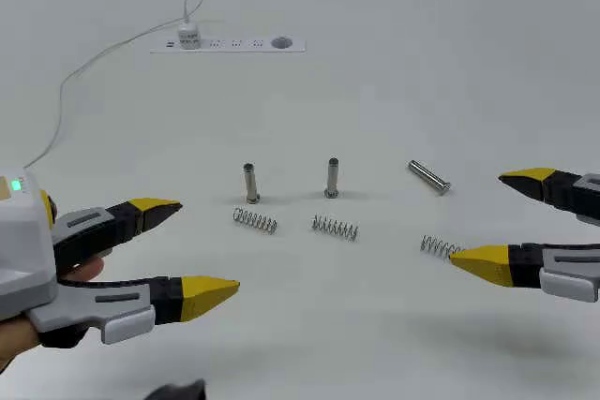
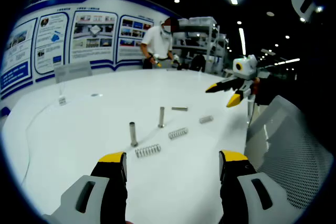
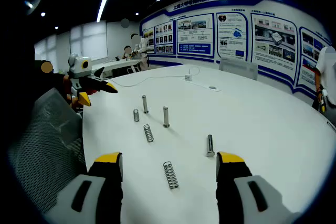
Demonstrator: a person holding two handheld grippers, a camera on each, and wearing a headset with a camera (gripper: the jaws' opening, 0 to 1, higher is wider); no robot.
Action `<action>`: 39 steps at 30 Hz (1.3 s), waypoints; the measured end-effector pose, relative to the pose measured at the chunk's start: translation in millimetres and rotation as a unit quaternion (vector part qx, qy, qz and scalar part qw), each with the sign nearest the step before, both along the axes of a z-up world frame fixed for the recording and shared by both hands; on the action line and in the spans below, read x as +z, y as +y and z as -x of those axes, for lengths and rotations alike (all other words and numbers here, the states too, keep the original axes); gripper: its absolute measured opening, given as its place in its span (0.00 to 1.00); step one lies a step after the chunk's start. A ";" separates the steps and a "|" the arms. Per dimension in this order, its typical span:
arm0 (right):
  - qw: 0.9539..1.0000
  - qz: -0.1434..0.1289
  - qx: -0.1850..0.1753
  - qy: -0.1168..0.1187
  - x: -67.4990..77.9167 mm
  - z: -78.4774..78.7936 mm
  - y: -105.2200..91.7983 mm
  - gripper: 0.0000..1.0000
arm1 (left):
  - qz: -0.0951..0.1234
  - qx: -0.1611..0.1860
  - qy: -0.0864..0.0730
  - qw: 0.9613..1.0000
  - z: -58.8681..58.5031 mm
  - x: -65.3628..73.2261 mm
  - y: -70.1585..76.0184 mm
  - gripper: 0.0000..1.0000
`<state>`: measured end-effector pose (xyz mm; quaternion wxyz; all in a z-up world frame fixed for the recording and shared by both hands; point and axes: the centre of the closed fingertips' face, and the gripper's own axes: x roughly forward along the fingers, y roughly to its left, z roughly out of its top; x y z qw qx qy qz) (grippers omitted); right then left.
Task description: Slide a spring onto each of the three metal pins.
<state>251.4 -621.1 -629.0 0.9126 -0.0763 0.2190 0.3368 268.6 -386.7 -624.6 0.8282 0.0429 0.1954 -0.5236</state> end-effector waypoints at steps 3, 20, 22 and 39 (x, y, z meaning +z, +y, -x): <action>1.000 -0.001 -0.001 0.005 -1.7 1.1 -0.9 0.73 | -0.001 -0.001 0.002 1.000 0.0 -0.8 -0.9 0.73; 1.000 -0.006 0.001 0.011 -3.1 -7.2 0.1 0.68 | -0.005 0.015 0.002 1.000 -1.0 0.3 4.7 0.73; 1.000 -0.008 -0.001 0.012 -1.5 -9.0 -0.9 0.67 | -0.004 0.016 0.001 1.000 -1.0 0.9 4.8 0.73; 1.000 0.007 -0.011 0.024 -0.8 -20.2 -7.2 0.58 | 0.001 0.014 -0.002 1.000 1.0 3.1 1.4 0.73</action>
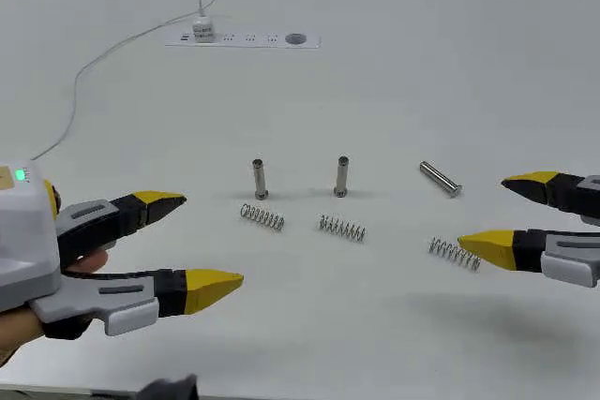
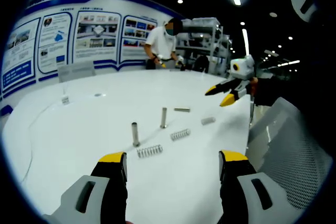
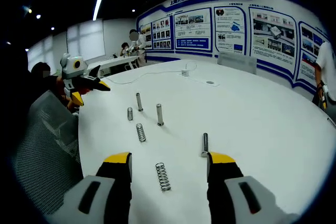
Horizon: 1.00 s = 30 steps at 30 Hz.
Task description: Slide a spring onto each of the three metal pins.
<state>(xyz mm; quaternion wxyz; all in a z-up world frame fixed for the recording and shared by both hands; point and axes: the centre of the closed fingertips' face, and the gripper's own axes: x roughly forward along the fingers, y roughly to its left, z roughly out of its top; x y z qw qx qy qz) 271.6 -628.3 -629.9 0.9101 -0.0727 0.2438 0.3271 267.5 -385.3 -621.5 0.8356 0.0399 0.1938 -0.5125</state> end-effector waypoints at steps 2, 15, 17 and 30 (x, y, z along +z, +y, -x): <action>1.000 0.000 -0.005 0.000 2.6 -3.4 -1.7 0.56 | 0.001 -0.001 0.000 1.000 0.2 0.1 -0.2 0.73; 0.999 0.042 -0.025 0.018 6.8 -40.3 -4.1 0.38 | 0.006 -0.011 -0.001 1.000 3.3 1.8 -3.5 0.73; 0.998 0.049 -0.026 0.022 6.2 -46.9 -3.5 0.35 | 0.007 -0.012 -0.001 1.000 3.6 1.8 -3.7 0.73; 0.991 0.103 -0.038 0.071 -25.2 -90.4 -0.7 0.25 | 0.009 -0.012 0.000 1.000 3.6 1.3 -3.5 0.73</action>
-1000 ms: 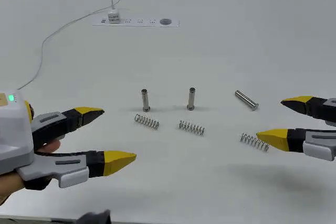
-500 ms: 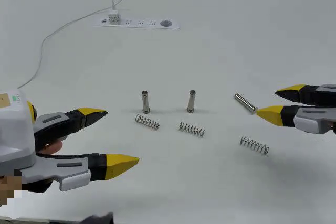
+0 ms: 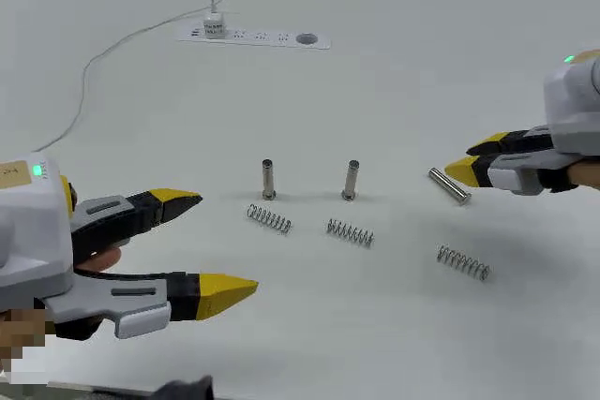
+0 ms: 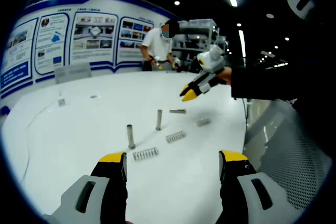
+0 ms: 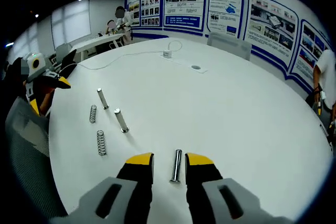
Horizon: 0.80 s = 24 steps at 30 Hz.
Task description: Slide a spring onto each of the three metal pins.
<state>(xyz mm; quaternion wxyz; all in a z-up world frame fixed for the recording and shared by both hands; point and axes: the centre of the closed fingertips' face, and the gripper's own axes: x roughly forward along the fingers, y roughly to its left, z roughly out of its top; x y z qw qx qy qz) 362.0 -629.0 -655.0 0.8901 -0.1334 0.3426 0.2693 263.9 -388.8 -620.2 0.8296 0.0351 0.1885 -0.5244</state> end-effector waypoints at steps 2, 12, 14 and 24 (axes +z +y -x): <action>1.000 0.014 0.001 0.005 -6.3 -3.3 -0.7 0.23 | 0.000 0.002 0.000 1.000 -0.5 -0.1 0.6 0.73; 0.999 0.037 -0.004 0.037 -30.0 -15.3 -3.2 0.16 | -0.006 0.004 0.004 1.000 -1.4 -3.0 1.9 0.72; 0.998 0.036 -0.006 0.043 -33.3 -17.7 -3.6 0.16 | -0.007 0.004 0.006 1.000 -1.1 -3.7 1.7 0.72; 0.997 0.034 -0.011 0.066 -44.9 -24.8 -5.1 0.13 | -0.014 0.007 0.007 1.000 -1.5 -5.6 2.7 0.72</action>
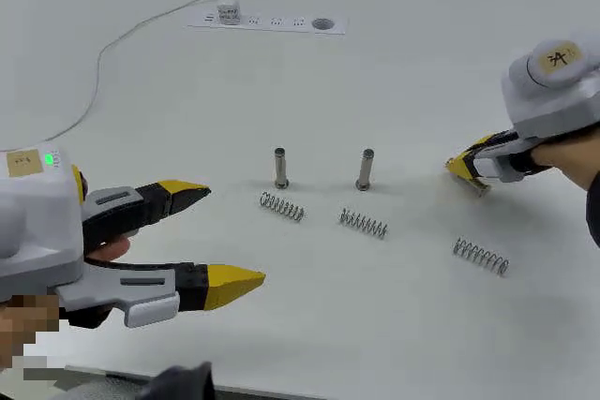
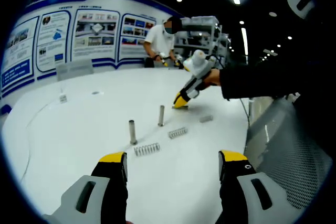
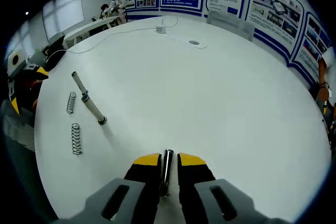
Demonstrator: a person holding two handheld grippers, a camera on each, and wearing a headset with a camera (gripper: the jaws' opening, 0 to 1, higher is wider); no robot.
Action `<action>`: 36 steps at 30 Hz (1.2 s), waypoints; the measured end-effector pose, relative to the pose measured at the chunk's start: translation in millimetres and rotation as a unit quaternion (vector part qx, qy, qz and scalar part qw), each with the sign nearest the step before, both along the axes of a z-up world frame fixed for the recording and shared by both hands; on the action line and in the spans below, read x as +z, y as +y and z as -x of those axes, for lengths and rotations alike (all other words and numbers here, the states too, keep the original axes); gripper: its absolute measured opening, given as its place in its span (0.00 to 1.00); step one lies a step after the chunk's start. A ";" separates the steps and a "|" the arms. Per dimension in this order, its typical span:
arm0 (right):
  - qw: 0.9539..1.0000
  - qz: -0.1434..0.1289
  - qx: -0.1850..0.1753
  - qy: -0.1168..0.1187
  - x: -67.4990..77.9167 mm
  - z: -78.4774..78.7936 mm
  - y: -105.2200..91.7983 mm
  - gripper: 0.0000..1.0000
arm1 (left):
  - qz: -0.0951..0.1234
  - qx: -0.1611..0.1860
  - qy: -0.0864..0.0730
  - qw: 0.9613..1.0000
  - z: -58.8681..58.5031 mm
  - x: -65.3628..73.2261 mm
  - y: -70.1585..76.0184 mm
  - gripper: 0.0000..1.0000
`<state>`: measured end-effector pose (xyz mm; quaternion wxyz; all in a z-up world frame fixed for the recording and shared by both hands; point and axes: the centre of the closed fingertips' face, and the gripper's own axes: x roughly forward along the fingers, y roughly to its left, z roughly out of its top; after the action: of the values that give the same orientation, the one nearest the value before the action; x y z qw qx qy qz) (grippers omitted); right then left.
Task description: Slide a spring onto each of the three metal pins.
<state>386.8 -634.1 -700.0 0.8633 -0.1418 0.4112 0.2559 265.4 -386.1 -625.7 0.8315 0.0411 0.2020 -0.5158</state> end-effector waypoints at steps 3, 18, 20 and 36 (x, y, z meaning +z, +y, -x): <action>1.000 0.001 0.001 0.005 -2.6 -1.1 0.2 0.13 | 0.000 0.002 0.000 1.000 -0.3 0.1 0.1 0.72; 1.000 -0.002 -0.011 0.026 -7.3 -1.5 0.6 0.09 | 0.003 0.003 -0.001 1.000 -0.6 1.5 -2.1 0.71; 0.999 -0.007 -0.020 0.030 -7.3 -2.0 0.1 0.09 | 0.004 0.002 -0.002 1.000 -0.4 1.9 -2.6 0.71; 0.997 -0.050 -0.061 0.001 26.0 13.8 -4.5 0.09 | 0.006 -0.009 -0.007 1.000 2.1 4.2 -5.4 0.71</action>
<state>372.9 -638.7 -674.0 0.8830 -0.0735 0.4063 0.2232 263.3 -391.4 -621.5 0.8282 0.0418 0.1930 -0.5245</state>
